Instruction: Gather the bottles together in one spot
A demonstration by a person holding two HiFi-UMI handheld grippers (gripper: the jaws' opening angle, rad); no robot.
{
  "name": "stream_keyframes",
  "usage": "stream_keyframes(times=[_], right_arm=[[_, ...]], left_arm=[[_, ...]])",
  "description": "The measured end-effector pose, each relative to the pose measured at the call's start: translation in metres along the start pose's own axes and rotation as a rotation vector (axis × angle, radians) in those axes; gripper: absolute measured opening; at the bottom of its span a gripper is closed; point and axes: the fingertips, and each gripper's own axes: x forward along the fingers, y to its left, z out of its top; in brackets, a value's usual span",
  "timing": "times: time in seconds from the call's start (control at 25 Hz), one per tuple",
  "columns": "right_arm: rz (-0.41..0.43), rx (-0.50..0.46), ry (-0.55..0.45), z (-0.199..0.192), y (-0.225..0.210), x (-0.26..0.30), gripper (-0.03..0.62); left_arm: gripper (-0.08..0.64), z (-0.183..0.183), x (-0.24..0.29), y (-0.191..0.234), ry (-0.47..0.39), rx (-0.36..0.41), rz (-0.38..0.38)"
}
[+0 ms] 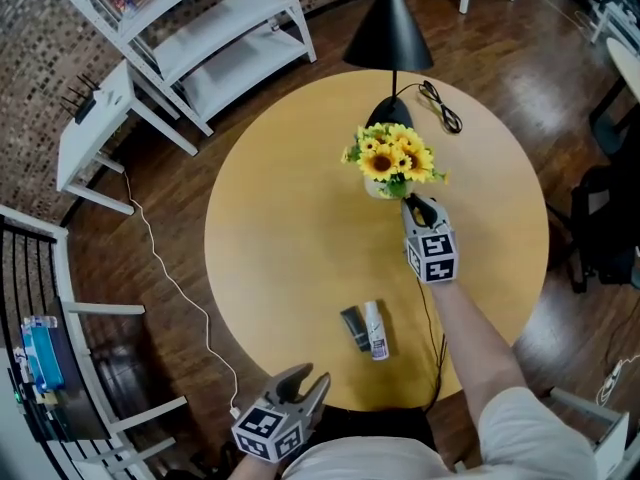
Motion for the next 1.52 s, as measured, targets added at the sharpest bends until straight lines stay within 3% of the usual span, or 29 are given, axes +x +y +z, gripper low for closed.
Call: stream_keyframes(times=[0.36, 0.6, 0.92, 1.24, 1.52], right_arm=[[-0.031, -0.024, -0.020, -0.009, 0.003, 0.001, 0.066], [-0.045, -0.033, -0.012, -0.008, 0.000, -0.002, 0.109], [-0.051, -0.080, -0.054, 0.012, 0.002, -0.020, 0.141], [-0.064, -0.057, -0.098, 0.053, 0.036, -0.131, 0.144], [-0.024, -0.037, -0.024, 0.049, 0.124, -0.287, 0.144]], left_arm=[[0.150, -0.004, 0.001, 0.004, 0.006, -0.007, -0.010], [0.150, -0.005, 0.001, 0.004, -0.003, -0.007, -0.021], [0.150, -0.011, -0.011, 0.011, -0.012, 0.023, -0.022], [0.150, -0.005, -0.042, 0.002, -0.088, 0.099, -0.089], [0.150, -0.017, -0.102, -0.001, -0.144, 0.189, -0.124]])
